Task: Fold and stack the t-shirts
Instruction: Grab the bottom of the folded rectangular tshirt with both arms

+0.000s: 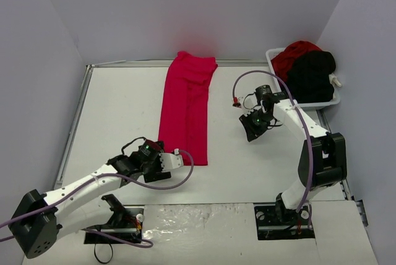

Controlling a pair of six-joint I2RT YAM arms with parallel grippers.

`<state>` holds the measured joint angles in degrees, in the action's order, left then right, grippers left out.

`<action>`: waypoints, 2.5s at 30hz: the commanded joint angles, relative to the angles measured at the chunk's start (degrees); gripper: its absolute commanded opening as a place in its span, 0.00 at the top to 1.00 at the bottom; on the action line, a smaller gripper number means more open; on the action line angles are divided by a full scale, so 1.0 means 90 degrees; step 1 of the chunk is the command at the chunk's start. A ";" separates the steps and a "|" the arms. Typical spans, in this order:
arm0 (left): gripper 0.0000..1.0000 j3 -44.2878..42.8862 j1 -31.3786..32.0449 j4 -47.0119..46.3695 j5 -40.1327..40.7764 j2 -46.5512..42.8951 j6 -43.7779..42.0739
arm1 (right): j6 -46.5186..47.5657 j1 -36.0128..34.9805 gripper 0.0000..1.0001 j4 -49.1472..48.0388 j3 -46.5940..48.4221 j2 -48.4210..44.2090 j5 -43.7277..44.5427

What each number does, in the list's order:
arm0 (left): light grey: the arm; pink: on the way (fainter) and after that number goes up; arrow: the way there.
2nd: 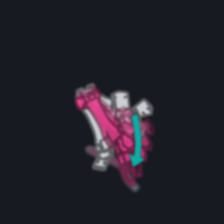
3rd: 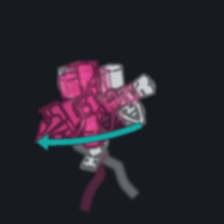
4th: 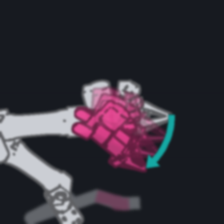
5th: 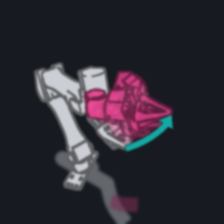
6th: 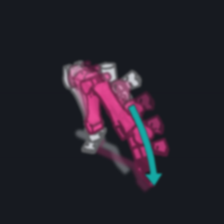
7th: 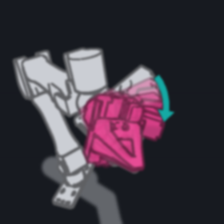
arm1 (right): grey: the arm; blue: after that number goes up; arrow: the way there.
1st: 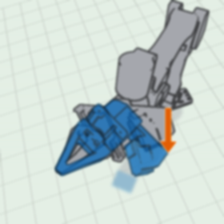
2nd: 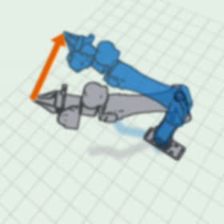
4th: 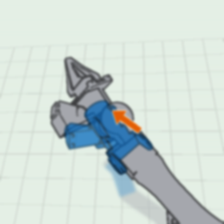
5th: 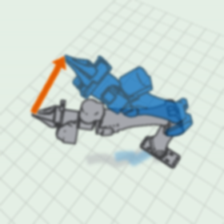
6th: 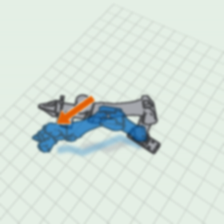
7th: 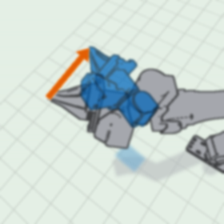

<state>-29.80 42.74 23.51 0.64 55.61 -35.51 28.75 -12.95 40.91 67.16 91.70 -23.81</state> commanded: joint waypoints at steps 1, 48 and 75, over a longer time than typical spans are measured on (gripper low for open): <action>0.14 0.0127 0.0114 -0.1135 0.0572 0.0090 -0.0185 | 0.0038 0.0198 0.84 0.0182 -0.0011 -0.0150 -0.0020; 0.98 -0.1444 -0.0920 -0.0131 -0.1487 0.1652 -0.0293 | 0.2154 -0.0709 0.79 -0.0023 -0.0245 -0.1624 -0.2001; 0.97 -0.2167 -0.2063 0.0503 -0.2884 0.3332 -0.0049 | 0.2401 -0.3277 0.75 -0.2445 -0.1329 -0.0209 -0.1387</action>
<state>-47.48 24.80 25.71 -23.20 85.82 -35.81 51.20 -41.30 20.49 54.85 88.58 -37.01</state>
